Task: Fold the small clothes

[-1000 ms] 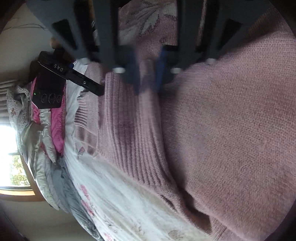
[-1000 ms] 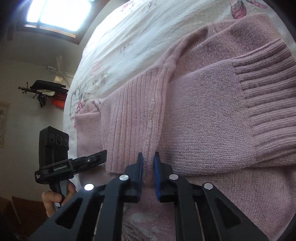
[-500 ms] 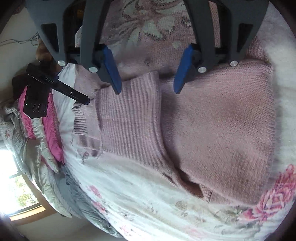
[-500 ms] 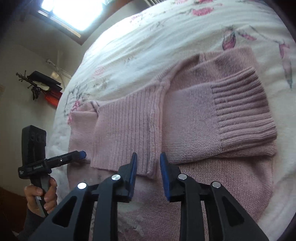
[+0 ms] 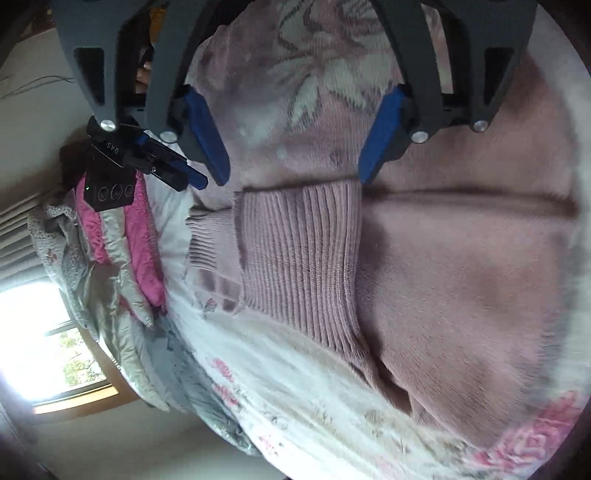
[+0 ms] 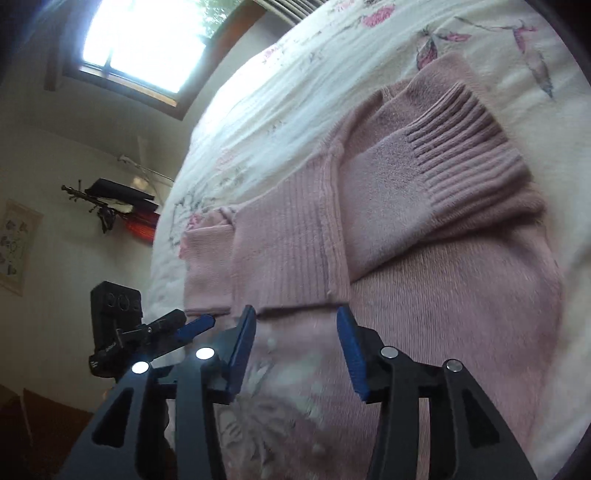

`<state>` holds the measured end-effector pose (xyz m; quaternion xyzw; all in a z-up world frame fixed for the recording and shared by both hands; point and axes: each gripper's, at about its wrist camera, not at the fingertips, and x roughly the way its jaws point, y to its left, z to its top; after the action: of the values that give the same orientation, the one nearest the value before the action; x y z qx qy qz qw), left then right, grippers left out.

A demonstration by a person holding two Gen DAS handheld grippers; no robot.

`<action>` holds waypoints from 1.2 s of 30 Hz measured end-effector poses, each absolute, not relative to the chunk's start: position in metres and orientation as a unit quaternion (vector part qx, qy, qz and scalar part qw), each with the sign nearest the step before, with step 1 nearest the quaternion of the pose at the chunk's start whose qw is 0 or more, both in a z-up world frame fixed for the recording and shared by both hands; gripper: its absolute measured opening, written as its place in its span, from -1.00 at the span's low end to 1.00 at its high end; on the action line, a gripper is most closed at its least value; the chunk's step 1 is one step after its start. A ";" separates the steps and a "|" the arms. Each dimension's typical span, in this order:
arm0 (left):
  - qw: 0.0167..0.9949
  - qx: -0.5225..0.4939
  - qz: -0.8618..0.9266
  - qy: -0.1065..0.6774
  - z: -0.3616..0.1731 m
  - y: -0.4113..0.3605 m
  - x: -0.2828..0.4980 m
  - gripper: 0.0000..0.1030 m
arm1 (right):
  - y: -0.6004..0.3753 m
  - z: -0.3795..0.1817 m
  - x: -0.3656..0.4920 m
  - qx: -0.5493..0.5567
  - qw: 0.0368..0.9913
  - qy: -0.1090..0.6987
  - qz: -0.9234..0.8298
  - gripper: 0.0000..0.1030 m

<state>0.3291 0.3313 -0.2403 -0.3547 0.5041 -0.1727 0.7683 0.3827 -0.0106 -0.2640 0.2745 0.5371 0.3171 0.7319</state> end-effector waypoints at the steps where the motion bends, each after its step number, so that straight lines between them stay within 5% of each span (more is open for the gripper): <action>1: 0.770 -0.370 -0.177 0.489 -0.232 0.339 0.308 0.55 | -0.023 -0.261 0.367 0.284 0.728 0.534 0.324 -0.09; 3: 0.774 -0.392 -0.174 0.466 -0.219 0.356 0.259 0.72 | -0.050 -0.259 0.332 0.289 0.727 0.533 0.324 -0.09; 14: 0.736 -0.408 -0.100 0.531 -0.280 0.391 0.037 0.76 | -0.168 -0.306 0.166 0.255 0.721 0.599 0.238 0.02; 32: 0.712 -0.393 -0.130 0.568 -0.323 0.351 0.030 0.81 | -0.156 -0.356 0.143 0.242 0.709 0.619 0.236 0.14; 34: 0.707 -0.405 -0.133 0.564 -0.323 0.351 0.029 0.69 | -0.159 -0.360 0.140 0.249 0.705 0.619 0.241 0.14; 36: 0.694 -0.413 -0.146 0.572 -0.328 0.346 0.029 -0.24 | -0.160 -0.364 0.138 0.257 0.699 0.621 0.247 0.10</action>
<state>0.0290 0.3463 -0.3278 -0.4133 0.5716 -0.1460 0.6936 0.1377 -0.1601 -0.3635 0.2565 0.6206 0.2473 0.6985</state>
